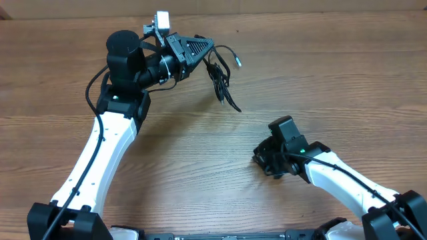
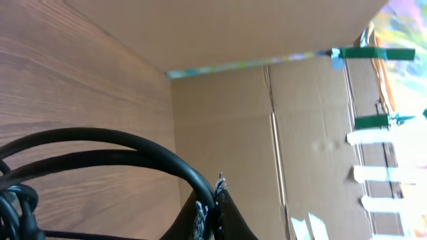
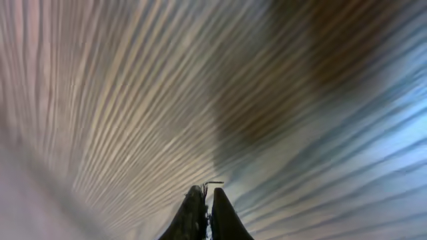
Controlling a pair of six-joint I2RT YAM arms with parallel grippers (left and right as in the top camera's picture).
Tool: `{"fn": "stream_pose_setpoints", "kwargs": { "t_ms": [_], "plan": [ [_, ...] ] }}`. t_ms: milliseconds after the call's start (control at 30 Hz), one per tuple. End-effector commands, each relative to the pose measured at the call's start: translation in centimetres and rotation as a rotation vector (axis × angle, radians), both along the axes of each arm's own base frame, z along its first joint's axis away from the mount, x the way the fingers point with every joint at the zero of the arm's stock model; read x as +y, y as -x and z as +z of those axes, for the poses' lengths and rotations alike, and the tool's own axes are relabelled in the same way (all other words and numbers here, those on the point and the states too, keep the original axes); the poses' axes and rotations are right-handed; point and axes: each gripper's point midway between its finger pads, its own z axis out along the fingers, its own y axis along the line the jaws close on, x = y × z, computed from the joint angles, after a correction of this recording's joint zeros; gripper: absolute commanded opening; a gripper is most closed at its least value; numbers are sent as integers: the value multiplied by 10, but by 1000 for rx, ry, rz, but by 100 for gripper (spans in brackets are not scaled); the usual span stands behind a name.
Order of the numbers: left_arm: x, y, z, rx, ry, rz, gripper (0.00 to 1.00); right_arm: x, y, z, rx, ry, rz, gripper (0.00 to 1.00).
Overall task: Untangle cables
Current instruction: 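Hold the cables with both grippers and stretch them apart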
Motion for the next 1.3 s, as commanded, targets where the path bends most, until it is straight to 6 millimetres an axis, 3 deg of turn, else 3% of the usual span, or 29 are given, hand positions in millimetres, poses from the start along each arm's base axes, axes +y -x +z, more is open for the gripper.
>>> {"fn": "stream_pose_setpoints", "kwargs": {
  "t_ms": [0,33,67,133,200,267,367,500,733,867,1267],
  "plan": [
    [-2,0,9,-5,-5,32,4,7,-13,9,-103,-29,132,25],
    [-4,1,2,28,-14,39,4,19,-17,17,-147,-88,187,39],
    [-5,1,-10,83,-32,51,4,33,-21,28,-184,-162,228,60],
    [-5,4,-35,195,-75,89,4,53,-26,47,-222,-296,249,82],
    [-6,5,-52,265,-113,136,4,65,-31,62,-176,-405,152,92],
    [-14,7,-50,254,-112,132,4,67,-32,62,-32,-466,-53,100],
    [-21,8,-45,231,-105,122,4,59,-40,57,47,-465,-247,100],
    [-25,11,-47,240,-110,112,4,47,-51,51,24,-416,-355,100],
    [-9,-4,-53,84,-262,200,4,56,-17,45,184,-438,-274,100],
    [5,-7,-70,134,-331,268,4,63,-8,50,213,-476,-218,100],
    [-12,7,-74,170,-310,185,4,47,-71,63,-77,-440,-378,100]
  ]
}}
